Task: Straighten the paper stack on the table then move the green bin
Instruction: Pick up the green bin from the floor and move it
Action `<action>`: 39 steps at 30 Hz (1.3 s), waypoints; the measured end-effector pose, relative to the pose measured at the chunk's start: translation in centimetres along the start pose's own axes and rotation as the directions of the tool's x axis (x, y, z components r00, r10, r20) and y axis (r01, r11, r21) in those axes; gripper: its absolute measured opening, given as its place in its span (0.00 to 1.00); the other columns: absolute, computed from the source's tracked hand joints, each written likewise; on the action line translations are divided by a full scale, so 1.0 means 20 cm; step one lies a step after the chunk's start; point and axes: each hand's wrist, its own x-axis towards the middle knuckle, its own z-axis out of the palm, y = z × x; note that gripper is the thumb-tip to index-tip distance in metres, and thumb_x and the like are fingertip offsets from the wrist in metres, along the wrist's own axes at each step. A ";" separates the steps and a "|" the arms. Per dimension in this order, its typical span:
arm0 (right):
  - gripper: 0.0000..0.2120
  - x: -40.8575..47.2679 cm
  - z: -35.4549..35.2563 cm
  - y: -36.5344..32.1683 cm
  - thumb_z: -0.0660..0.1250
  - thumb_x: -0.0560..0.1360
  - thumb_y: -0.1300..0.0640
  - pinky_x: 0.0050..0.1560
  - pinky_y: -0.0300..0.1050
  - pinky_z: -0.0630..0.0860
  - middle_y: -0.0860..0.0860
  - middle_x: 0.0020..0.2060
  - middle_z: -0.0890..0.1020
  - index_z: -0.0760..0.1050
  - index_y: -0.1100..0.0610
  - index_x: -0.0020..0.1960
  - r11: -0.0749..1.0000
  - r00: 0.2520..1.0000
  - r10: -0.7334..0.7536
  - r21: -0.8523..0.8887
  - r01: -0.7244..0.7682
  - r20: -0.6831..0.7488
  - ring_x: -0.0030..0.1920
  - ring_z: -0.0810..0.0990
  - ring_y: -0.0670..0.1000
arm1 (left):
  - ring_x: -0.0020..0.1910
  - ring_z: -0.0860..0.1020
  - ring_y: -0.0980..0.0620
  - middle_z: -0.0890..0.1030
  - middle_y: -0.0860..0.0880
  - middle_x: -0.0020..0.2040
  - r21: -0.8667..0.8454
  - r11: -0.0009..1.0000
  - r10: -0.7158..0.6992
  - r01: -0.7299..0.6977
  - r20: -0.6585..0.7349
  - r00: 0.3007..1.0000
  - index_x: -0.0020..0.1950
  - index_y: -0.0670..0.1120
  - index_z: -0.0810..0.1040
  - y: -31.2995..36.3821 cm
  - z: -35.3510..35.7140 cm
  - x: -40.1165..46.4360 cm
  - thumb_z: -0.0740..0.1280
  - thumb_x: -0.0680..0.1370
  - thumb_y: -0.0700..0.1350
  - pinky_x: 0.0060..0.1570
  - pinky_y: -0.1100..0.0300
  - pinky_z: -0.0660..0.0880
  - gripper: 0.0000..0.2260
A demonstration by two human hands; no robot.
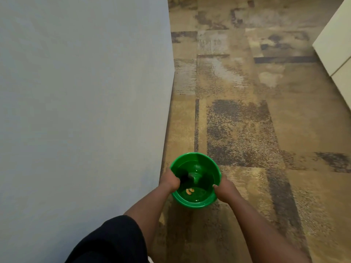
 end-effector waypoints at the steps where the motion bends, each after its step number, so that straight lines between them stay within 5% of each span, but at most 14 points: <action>1: 0.26 0.02 0.03 0.01 0.64 0.77 0.57 0.60 0.52 0.76 0.62 0.63 0.75 0.60 0.62 0.71 1.000 1.000 0.018 0.003 -0.018 0.013 0.62 0.76 0.61 | 0.52 0.79 0.44 0.78 0.40 0.58 -0.004 1.000 -0.019 0.019 0.005 1.000 0.67 0.40 0.71 -0.01 0.02 0.01 0.63 0.78 0.38 0.45 0.56 0.75 0.17; 7: 0.19 -0.01 0.05 0.04 0.64 0.75 0.62 0.36 0.40 0.70 0.58 0.56 0.78 0.68 0.59 0.65 0.996 1.000 0.000 0.093 0.003 -0.030 0.46 0.75 0.52 | 0.51 0.80 0.44 0.80 0.40 0.56 -0.089 0.992 -0.095 0.090 -0.059 0.994 0.63 0.39 0.75 -0.01 0.03 -0.01 0.64 0.77 0.37 0.44 0.56 0.77 0.14; 14: 0.10 -0.38 -0.38 -0.17 0.62 0.75 0.60 0.43 0.51 0.80 0.57 0.48 0.79 0.71 0.57 0.56 0.985 0.992 -0.041 0.160 0.061 -0.121 0.46 0.80 0.57 | 0.49 0.80 0.42 0.80 0.40 0.52 -0.170 0.985 -0.075 0.039 -0.208 0.975 0.56 0.38 0.78 0.23 -0.30 -0.39 0.66 0.76 0.35 0.47 0.53 0.80 0.09; 20: 0.09 -0.93 -0.87 -0.44 0.63 0.73 0.62 0.44 0.51 0.79 0.55 0.44 0.81 0.73 0.55 0.53 0.974 0.966 -0.094 0.176 0.139 -0.242 0.42 0.79 0.54 | 0.50 0.80 0.42 0.79 0.40 0.55 -0.224 0.975 -0.067 -0.008 -0.325 0.943 0.57 0.39 0.79 0.60 -0.75 -0.94 0.66 0.75 0.35 0.50 0.52 0.79 0.11; 23: 0.14 -1.27 -1.13 -0.59 0.62 0.74 0.61 0.35 0.44 0.75 0.53 0.43 0.80 0.72 0.54 0.59 0.971 0.961 -0.108 0.181 0.157 -0.256 0.40 0.79 0.51 | 0.49 0.80 0.42 0.78 0.40 0.55 -0.274 0.961 -0.067 -0.024 -0.318 0.946 0.57 0.40 0.78 0.78 -1.00 -1.25 0.66 0.75 0.36 0.51 0.51 0.80 0.11; 29: 0.19 -1.93 -1.59 -0.89 0.65 0.73 0.61 0.34 0.42 0.75 0.46 0.42 0.78 0.69 0.50 0.63 0.939 0.925 -0.157 0.239 0.249 -0.347 0.39 0.78 0.45 | 0.52 0.79 0.40 0.76 0.39 0.57 -0.262 0.961 -0.013 -0.084 -0.348 0.937 0.59 0.39 0.76 1.11 -1.46 -1.88 0.64 0.75 0.37 0.53 0.50 0.79 0.13; 35: 0.33 -2.29 -1.83 -1.01 0.65 0.75 0.62 0.26 0.35 0.68 0.53 0.50 0.79 0.56 0.49 0.75 0.917 0.901 -0.138 0.291 0.273 -0.412 0.34 0.77 0.45 | 0.53 0.79 0.40 0.77 0.40 0.57 -0.270 0.956 0.005 -0.115 -0.376 0.926 0.58 0.39 0.77 1.30 -1.73 -2.27 0.64 0.76 0.37 0.54 0.48 0.79 0.12; 39: 0.33 -2.44 -1.98 -1.17 0.61 0.74 0.66 0.25 0.43 0.77 0.54 0.45 0.79 0.57 0.50 0.76 0.902 0.883 -0.165 0.294 0.315 -0.440 0.32 0.82 0.53 | 0.47 0.78 0.44 0.78 0.40 0.56 -0.223 0.960 0.066 -0.168 -0.405 0.912 0.55 0.40 0.76 1.38 -1.94 -2.42 0.63 0.77 0.37 0.47 0.52 0.79 0.07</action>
